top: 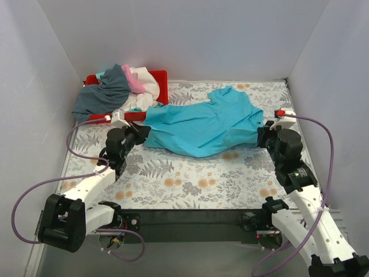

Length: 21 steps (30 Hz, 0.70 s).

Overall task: Fold and stack the t-shirts
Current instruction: Fold the tshirt

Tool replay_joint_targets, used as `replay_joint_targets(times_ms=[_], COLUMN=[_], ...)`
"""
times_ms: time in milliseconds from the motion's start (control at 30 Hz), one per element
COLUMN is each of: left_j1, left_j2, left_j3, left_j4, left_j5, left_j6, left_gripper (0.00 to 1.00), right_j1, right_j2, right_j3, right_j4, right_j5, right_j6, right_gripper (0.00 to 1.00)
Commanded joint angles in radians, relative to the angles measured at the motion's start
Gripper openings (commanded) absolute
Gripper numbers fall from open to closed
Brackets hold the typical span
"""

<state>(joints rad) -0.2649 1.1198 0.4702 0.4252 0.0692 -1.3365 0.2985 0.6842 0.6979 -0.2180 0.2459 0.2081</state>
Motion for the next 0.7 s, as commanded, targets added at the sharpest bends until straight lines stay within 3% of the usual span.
replay_joint_targets(times_ms=[0, 300, 500, 667], left_j1=[0.003, -0.014, -0.065, -0.066], left_j2=[-0.057, -0.166, -0.244, -0.252], left_j3=[-0.024, -0.093, -0.12, -0.123], left_j4=[-0.029, -0.06, -0.105, -0.125], left_j5=[0.046, 0.123, 0.09, 0.006], left_j6=[-0.016, -0.053, -0.062, -0.058], left_gripper=[0.0, 0.0, 0.0, 0.0], right_j1=[-0.001, -0.001, -0.001, -0.001], right_j2=[-0.069, -0.231, -0.34, -0.301], right_j3=[0.058, 0.063, 0.043, 0.031], right_j4=[-0.001, -0.138, -0.21, -0.204], right_j5=[0.05, 0.081, 0.092, 0.118], right_j6=[-0.033, -0.03, -0.009, -0.018], right_gripper=[0.01, 0.01, 0.01, 0.01])
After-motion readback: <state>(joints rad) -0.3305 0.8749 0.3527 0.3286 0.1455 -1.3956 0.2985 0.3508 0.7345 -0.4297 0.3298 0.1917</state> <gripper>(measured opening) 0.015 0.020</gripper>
